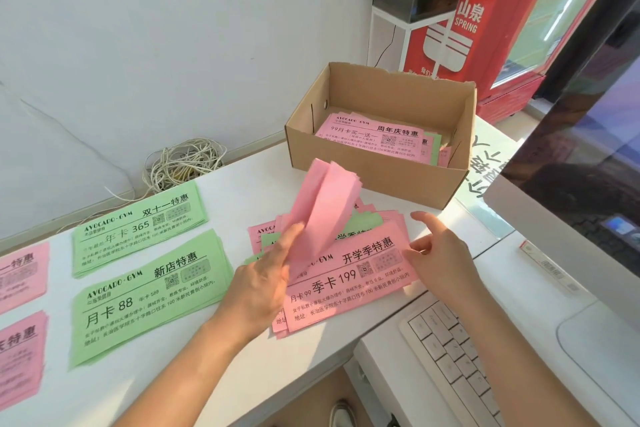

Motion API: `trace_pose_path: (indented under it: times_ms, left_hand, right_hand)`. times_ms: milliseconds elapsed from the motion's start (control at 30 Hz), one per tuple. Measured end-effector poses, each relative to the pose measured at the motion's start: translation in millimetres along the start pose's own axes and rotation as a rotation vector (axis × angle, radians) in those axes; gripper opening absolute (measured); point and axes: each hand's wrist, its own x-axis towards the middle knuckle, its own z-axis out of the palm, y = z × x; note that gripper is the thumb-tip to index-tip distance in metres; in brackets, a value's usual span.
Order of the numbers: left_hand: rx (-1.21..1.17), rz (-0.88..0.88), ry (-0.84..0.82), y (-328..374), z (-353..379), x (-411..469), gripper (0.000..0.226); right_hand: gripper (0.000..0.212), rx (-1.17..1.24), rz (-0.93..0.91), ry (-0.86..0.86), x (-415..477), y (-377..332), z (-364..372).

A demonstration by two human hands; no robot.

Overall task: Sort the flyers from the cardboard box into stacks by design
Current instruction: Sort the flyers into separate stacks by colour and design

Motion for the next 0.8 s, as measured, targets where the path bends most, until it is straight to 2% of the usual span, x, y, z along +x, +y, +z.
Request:
trace_pose_path:
  times_ms: [100,233,300,367,400,433,500,567,633,667,767,800]
  left_hand:
    - [-0.01,0.072,0.007,-1.3,-0.6,-3.1,0.094]
    - [0.088,0.163,-0.003,-2.3,0.2,-5.4,0.095]
    - [0.186,0.201,-0.064,-2.5,1.7,-5.2,0.086]
    - [0.241,0.267,-0.103,0.2,-0.9,-4.2,0.055]
    - [0.297,0.282,-0.108,1.5,-1.1,-3.7,0.052]
    - [0.357,0.294,-0.122,2.5,1.4,-3.8,0.062]
    - [0.408,0.273,-0.167,6.5,3.5,-4.5,0.075]
    - [0.361,0.173,-0.185,5.5,3.2,-4.2,0.068]
    - [0.203,0.081,-0.102,2.3,1.6,-1.3,0.065]
    - [0.131,0.045,-0.063,-0.2,1.4,0.2,0.067]
    - [0.002,-0.012,-0.028,-9.0,2.4,-0.7,0.082]
    - [0.007,-0.02,-0.037,-10.6,2.6,-0.8,0.085]
  right_hand:
    - [0.045,-0.029,0.013,0.006,-0.2,1.6,0.6]
    - [0.021,0.018,0.068,0.044,4.0,4.0,-0.1]
    - [0.016,0.045,0.076,0.049,6.4,3.9,-0.8]
    - [0.014,0.03,0.067,0.035,9.1,2.8,-0.4]
    - [0.015,0.017,0.063,0.03,10.3,1.8,0.4]
    - [0.018,0.006,0.063,0.026,11.6,0.4,1.3]
    - [0.026,-0.011,0.08,0.022,14.3,-1.3,3.9]
    - [0.04,-0.023,0.08,0.045,15.1,-4.1,6.2]
    - [0.048,0.007,0.071,0.056,13.9,-5.3,5.0]
    - [0.045,0.027,0.061,0.022,13.0,-5.2,3.0]
    - [0.011,0.084,0.058,-0.139,9.6,-1.4,-6.3]
    - [0.019,0.093,0.074,-0.168,8.9,1.3,-8.3]
